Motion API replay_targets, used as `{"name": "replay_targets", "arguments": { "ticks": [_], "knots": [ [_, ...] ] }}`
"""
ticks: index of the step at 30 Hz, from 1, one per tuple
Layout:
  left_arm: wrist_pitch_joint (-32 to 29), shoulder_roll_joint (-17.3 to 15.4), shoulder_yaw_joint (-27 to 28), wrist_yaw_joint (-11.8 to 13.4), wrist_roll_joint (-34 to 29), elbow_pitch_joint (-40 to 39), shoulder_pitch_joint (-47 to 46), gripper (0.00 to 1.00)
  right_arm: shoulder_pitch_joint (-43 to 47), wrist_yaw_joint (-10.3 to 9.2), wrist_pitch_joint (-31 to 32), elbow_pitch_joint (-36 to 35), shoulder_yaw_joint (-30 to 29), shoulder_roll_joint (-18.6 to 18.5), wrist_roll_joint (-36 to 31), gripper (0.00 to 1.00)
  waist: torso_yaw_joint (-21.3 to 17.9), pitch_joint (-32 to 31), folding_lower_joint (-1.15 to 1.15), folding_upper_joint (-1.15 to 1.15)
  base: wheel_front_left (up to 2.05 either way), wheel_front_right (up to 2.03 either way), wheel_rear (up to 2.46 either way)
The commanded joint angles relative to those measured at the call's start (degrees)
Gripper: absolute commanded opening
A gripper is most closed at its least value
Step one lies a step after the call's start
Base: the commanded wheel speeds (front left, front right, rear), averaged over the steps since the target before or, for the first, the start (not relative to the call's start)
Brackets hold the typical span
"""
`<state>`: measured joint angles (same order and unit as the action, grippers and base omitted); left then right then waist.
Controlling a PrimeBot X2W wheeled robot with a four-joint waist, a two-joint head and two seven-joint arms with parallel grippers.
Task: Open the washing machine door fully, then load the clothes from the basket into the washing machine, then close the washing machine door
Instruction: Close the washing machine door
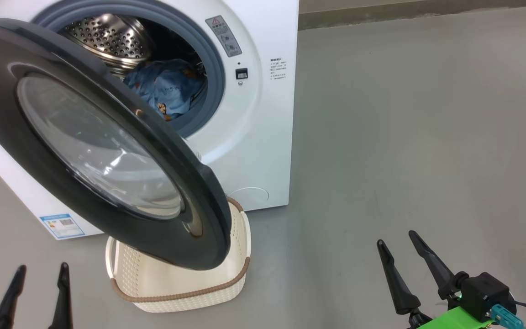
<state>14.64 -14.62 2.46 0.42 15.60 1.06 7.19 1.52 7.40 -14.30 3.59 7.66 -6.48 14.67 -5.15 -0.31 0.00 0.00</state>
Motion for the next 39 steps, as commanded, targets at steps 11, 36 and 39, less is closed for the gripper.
{"name": "replay_targets", "arguments": {
  "ticks": [11, 36, 39],
  "knots": [
    [0.36, 1.41, 2.75, -1.74, -1.44, -0.3, 0.36, 1.0, -0.01, 0.09, -0.7, -1.47, 0.46, 0.13, -0.57, 1.0, -0.32, 0.28, 0.0, 0.0, 0.0, 0.0, 0.0],
    [0.36, 3.63, 4.21, -3.83, -1.84, 1.53, -0.09, 1.0, 0.02, 0.09, -0.7, -1.03, 0.16, 0.38, -0.85, 0.55, 0.16, 0.27, 0.0, 0.0, 0.0, 0.0, 0.0],
    [0.36, 3.84, 4.44, -4.04, -1.83, 1.73, -0.07, 1.0, -0.01, 0.09, -0.7, -0.94, 0.14, 0.38, -0.95, 0.0, 0.24, 0.24, 0.0, 0.0, 0.0, 0.0, 0.0]
  ]
}}
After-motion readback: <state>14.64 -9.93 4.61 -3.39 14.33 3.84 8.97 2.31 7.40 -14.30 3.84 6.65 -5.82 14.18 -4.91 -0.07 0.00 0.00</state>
